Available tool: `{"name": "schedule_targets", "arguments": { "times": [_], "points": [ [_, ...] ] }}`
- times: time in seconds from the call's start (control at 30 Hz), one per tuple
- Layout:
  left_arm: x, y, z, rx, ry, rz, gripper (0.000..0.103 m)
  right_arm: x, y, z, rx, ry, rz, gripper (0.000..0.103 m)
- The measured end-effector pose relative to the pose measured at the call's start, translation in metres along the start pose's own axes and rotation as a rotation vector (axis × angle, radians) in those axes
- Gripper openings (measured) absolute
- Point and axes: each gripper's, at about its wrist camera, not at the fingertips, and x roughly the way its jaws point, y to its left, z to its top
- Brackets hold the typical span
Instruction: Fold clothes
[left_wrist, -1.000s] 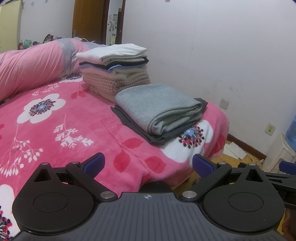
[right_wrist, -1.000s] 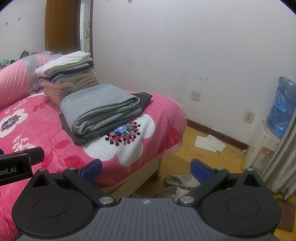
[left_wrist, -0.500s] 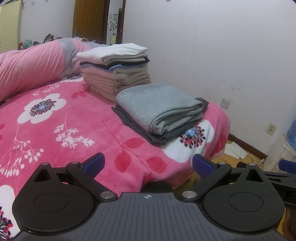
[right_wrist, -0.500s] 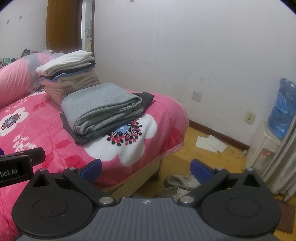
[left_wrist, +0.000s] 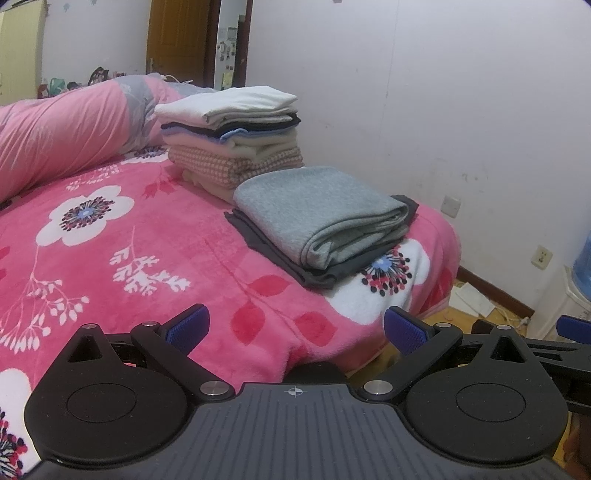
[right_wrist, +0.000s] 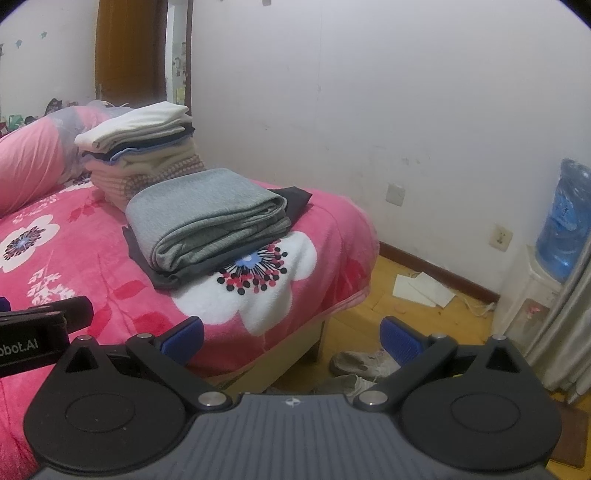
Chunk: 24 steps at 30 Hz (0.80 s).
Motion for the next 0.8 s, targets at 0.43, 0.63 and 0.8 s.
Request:
{"name": "schedule_targets", "arguments": {
  "times": [0.43,0.63,0.8],
  "points": [
    [-0.0005,0.0010,0.0007,-0.003,0.002,-0.001,0.102,0.0007,0.0003,0.0012,-0.002,0.002,-0.001,0.103],
    [-0.0011,0.0016,-0.0004,-0.002,0.002,0.000,0.102,0.0002,0.0004,0.0000,-0.004,0.002,0.000,0.103],
    [-0.0006,0.0023,-0.0003,-0.003,0.003,0.000,0.102,-0.0004,0.0006,-0.0005,-0.003,0.002,-0.001,0.103]
  ]
}}
